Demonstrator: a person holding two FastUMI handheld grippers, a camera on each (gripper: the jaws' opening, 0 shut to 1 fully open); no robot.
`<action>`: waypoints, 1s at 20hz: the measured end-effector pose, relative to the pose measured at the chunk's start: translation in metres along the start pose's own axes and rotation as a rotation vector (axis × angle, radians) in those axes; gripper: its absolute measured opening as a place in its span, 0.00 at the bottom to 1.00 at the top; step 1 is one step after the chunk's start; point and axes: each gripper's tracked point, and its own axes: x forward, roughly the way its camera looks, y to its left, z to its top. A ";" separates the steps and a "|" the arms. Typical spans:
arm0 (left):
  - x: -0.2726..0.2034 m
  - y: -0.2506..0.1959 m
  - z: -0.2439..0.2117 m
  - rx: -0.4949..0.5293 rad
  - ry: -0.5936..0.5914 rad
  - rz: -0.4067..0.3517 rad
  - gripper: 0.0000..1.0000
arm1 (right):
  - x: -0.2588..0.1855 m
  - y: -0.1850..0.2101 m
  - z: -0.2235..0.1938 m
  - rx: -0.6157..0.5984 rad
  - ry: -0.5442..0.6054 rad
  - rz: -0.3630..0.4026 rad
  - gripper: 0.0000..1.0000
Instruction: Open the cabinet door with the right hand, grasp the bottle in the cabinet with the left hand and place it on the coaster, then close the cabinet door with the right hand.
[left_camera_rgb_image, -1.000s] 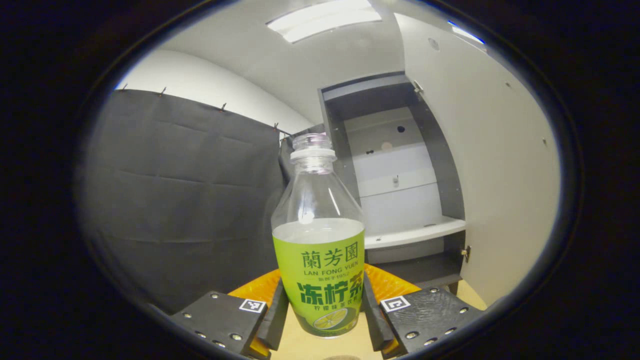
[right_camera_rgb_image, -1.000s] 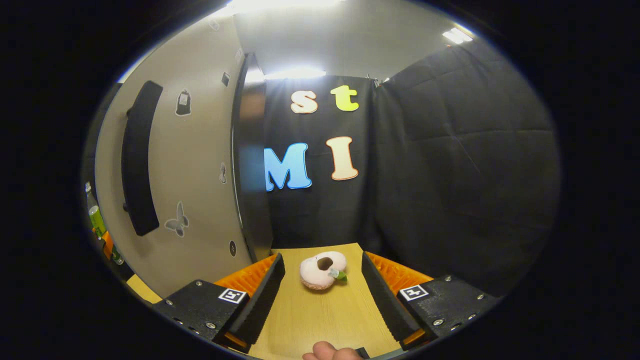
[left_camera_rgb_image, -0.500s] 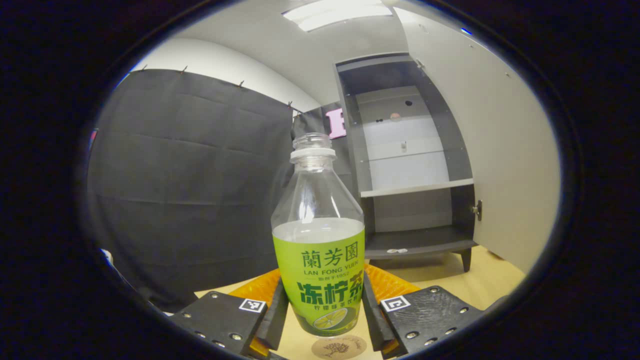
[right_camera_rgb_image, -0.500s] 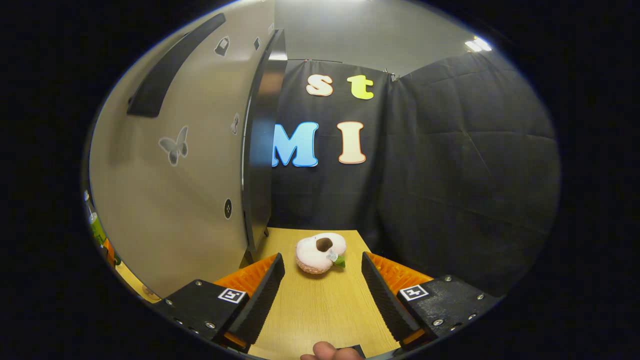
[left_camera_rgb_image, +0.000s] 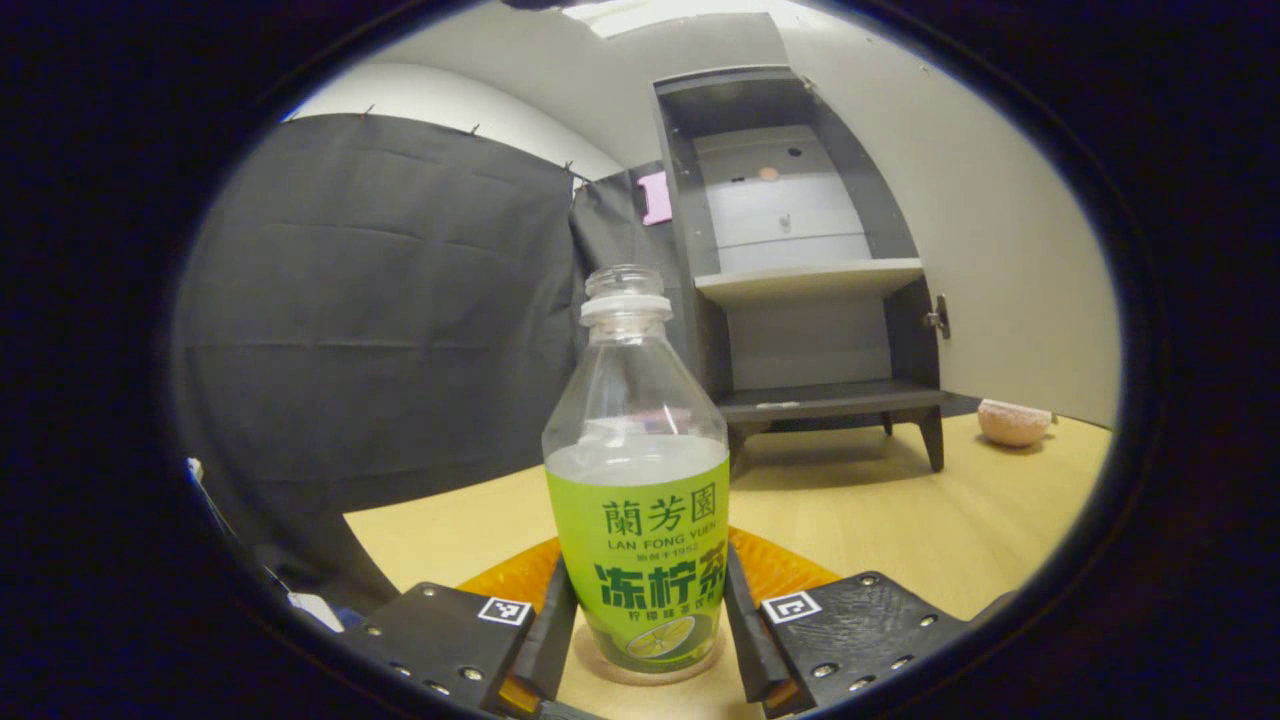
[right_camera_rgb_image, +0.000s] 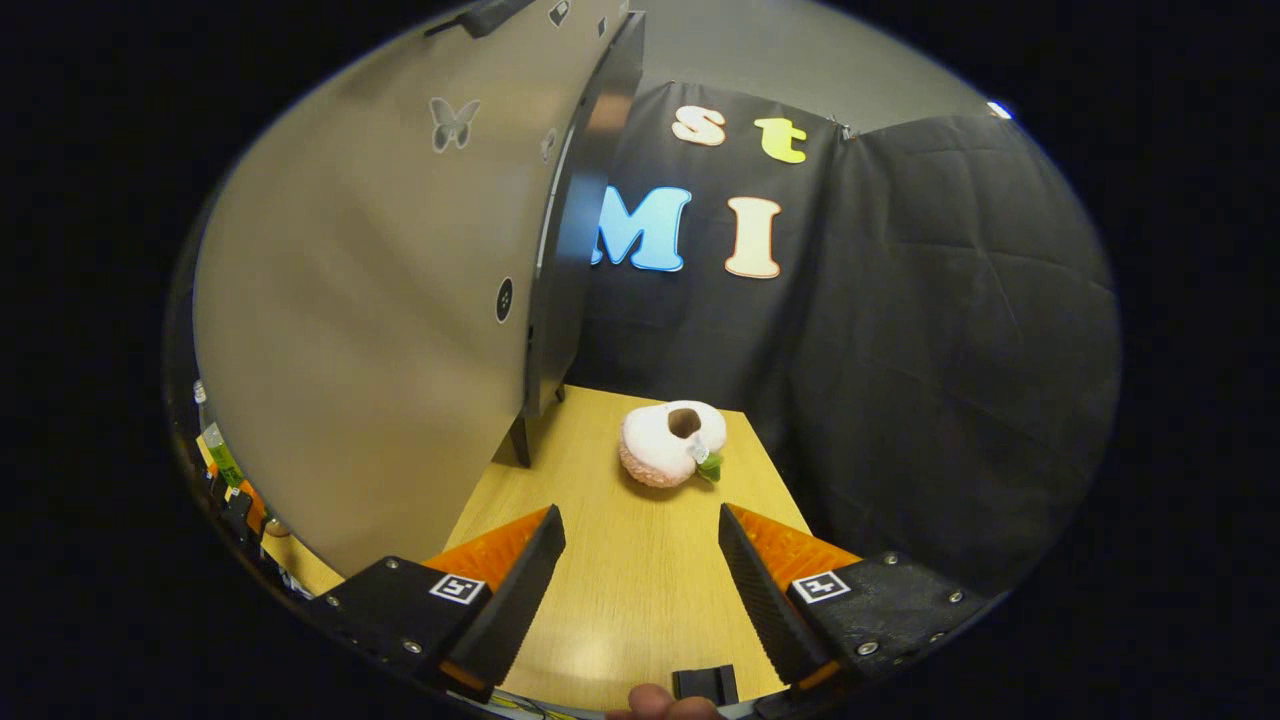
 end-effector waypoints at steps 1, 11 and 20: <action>-0.002 0.001 -0.004 -0.001 0.007 -0.001 0.68 | 0.000 0.001 0.001 0.007 -0.003 0.006 0.95; 0.002 0.002 0.023 -0.035 -0.062 -0.034 0.80 | 0.000 0.012 -0.001 0.003 0.008 0.014 0.96; -0.006 -0.006 0.096 -0.038 -0.123 -0.070 0.80 | -0.007 0.012 0.024 0.030 -0.022 0.025 0.95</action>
